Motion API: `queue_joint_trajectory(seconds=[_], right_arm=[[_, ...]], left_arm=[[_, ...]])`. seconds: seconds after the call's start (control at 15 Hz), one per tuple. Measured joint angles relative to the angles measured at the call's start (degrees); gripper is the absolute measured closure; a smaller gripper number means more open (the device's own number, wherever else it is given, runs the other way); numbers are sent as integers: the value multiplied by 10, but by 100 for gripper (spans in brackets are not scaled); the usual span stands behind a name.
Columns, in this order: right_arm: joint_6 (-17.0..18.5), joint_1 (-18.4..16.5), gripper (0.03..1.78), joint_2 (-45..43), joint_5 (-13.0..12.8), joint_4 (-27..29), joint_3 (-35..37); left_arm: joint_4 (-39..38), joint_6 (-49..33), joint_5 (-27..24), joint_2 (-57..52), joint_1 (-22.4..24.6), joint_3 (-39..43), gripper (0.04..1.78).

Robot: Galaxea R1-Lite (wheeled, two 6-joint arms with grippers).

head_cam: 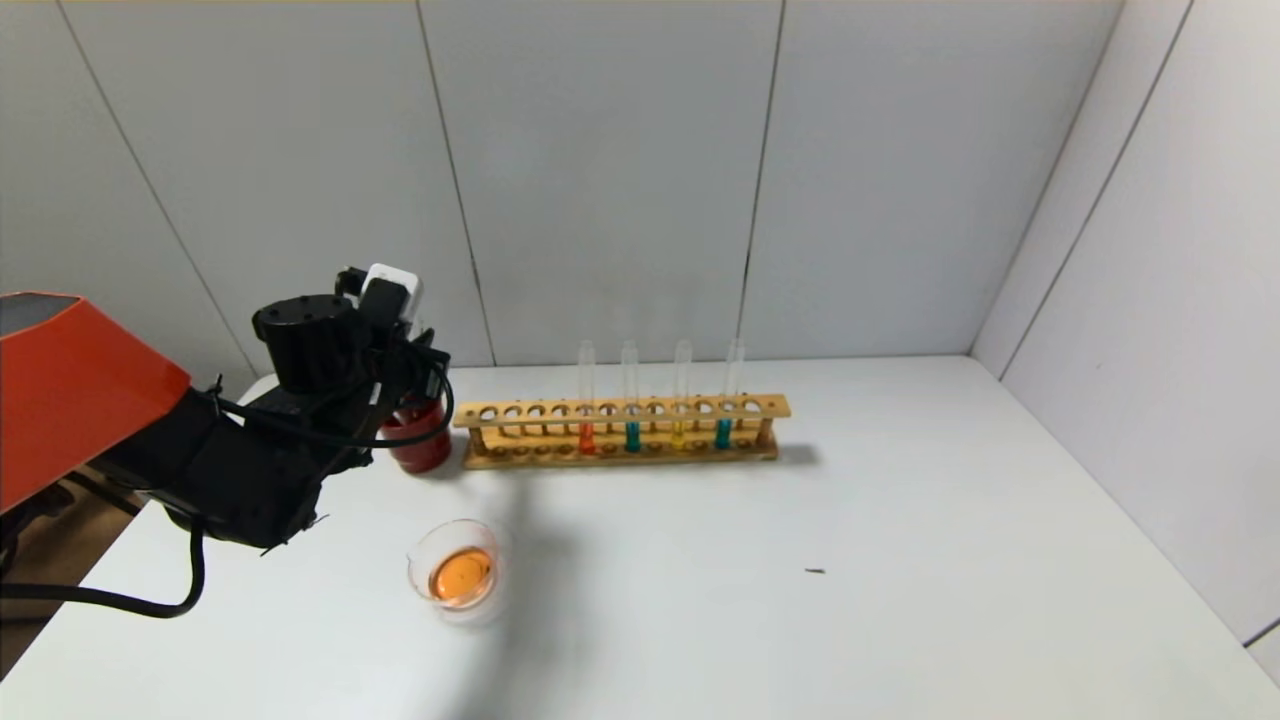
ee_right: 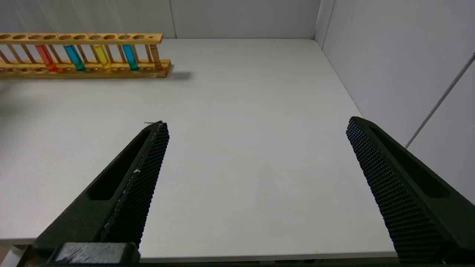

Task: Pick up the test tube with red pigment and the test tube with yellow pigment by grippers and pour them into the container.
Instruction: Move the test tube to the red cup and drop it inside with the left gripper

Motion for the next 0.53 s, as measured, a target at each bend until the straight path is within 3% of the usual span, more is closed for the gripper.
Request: queue_joint_trajectory(seconds=[0.53], right_arm=[[0,0,6,0,0,0,0]], left_arm=[[-28,0,0,29,0,7,151]])
